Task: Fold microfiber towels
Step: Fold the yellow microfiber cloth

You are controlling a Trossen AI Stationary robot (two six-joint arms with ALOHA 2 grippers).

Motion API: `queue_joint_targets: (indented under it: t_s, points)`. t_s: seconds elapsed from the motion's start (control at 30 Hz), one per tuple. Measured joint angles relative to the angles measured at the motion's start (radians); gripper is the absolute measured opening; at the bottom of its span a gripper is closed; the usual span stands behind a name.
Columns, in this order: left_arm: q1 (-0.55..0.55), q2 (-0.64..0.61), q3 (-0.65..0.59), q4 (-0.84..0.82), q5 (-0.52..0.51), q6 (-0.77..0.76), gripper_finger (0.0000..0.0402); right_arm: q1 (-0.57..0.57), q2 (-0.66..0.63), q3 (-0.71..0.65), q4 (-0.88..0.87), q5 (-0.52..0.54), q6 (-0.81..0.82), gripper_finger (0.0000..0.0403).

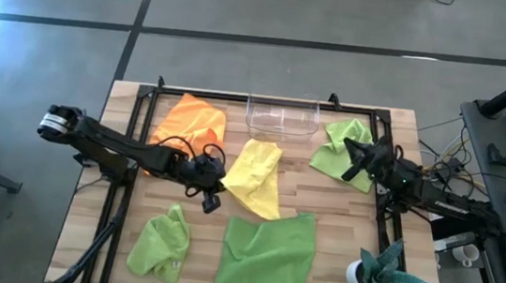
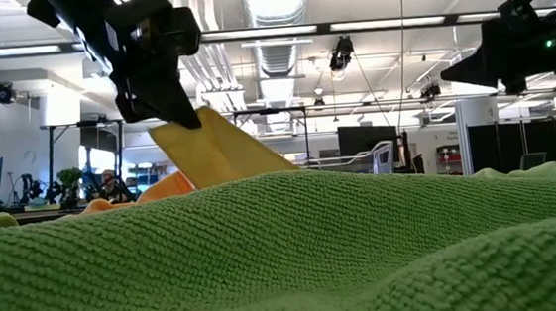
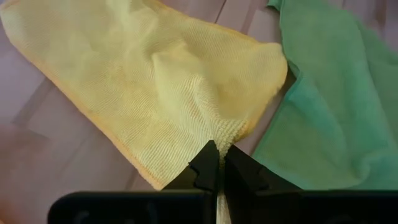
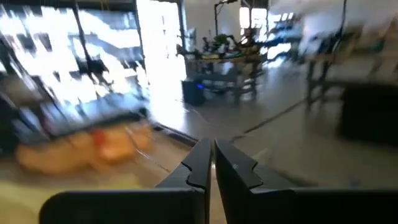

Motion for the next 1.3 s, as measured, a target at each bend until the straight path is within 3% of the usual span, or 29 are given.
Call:
queue_joint_targets:
  t_s: [0.13,0.3,1.1,1.3]
  points:
    - [0.000,-0.007,0.000,-0.013,0.000,-0.007,0.0000,0.000,0.000,0.000,0.014,-0.004,0.277,0.0018]
    - [0.000,-0.007,0.000,-0.015,0.010,-0.053,0.0000,0.000,0.000,0.000,0.015,-0.004,0.406,0.0018]
    - [0.002,-0.004,0.068,-0.013,0.011,-0.129,0.0000,0.002,-0.001,0.000,0.149,-0.079,0.453,0.0018]
    - [0.003,-0.004,0.083,-0.014,0.010,-0.129,0.0000,0.002,0.000,0.000,0.149,-0.088,0.459,0.0056]
